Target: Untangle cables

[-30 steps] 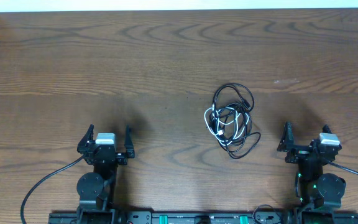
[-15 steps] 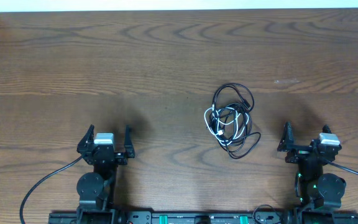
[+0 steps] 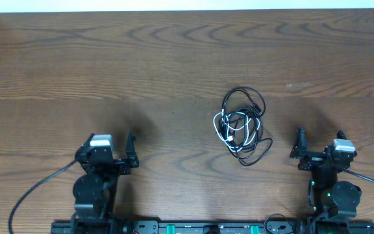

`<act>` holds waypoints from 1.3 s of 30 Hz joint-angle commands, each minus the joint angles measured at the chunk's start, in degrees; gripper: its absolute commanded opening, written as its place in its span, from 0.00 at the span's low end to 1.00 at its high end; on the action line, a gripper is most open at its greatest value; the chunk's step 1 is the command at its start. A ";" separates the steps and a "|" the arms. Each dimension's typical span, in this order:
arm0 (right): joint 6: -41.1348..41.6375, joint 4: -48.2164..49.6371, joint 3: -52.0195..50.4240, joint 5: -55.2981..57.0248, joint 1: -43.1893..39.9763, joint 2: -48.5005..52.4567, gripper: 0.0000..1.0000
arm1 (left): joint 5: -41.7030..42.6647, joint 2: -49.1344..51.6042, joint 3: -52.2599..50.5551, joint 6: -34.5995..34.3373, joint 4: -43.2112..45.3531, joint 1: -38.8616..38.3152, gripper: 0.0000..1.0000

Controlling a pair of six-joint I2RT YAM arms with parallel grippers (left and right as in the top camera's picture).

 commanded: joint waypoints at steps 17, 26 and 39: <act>0.72 -0.26 -0.09 0.87 0.13 -0.31 0.99 | -0.26 31.45 24.33 -2.03 -16.26 -0.02 0.94; 0.72 -0.26 -0.09 0.87 0.13 -0.31 0.99 | -0.02 40.85 31.87 -2.03 -23.45 -0.02 0.94; 0.72 -0.26 -0.09 0.87 0.13 -0.31 0.99 | 1.27 52.68 43.47 -3.74 -33.42 0.00 0.94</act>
